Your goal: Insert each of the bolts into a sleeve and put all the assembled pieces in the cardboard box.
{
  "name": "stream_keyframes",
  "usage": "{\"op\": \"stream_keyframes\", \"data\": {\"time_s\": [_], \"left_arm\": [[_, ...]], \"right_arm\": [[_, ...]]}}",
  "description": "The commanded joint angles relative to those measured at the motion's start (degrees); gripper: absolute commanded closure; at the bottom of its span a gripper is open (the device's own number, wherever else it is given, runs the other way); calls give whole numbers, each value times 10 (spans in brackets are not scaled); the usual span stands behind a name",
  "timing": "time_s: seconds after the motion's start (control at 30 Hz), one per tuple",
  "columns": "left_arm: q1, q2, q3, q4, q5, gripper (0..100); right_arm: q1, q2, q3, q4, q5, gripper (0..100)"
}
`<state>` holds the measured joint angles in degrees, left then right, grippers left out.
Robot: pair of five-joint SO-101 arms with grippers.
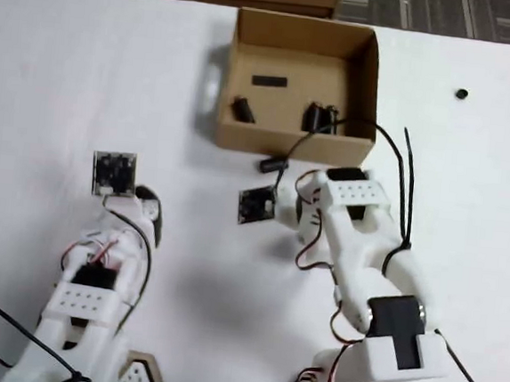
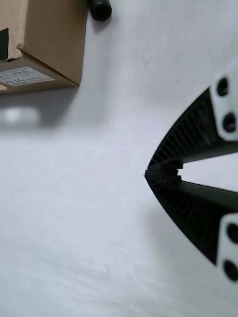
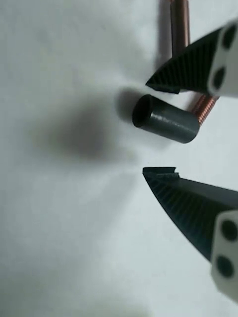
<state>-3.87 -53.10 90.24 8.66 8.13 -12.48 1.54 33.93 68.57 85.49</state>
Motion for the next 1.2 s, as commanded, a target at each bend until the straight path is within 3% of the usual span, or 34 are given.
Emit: {"op": "stream_keyframes", "data": {"time_s": [0.0,0.27,0.53,0.8,0.93,1.17], "left_arm": [[-3,-11,-2,1,0,978],[-3,-11,-2,1,0,978],[-3,-11,-2,1,0,978],[7,-11,-6,11,0,978],[5,-12,-61,104,0,978],[8,-11,-316,400,0,977]], "right_arm": [[5,0,2,0,-3,777],[14,58,0,-41,-3,928],[14,110,-19,-52,-6,941],[14,94,-53,-39,-69,978],[20,35,-116,5,-115,978],[62,-85,-179,21,-173,978]]}}
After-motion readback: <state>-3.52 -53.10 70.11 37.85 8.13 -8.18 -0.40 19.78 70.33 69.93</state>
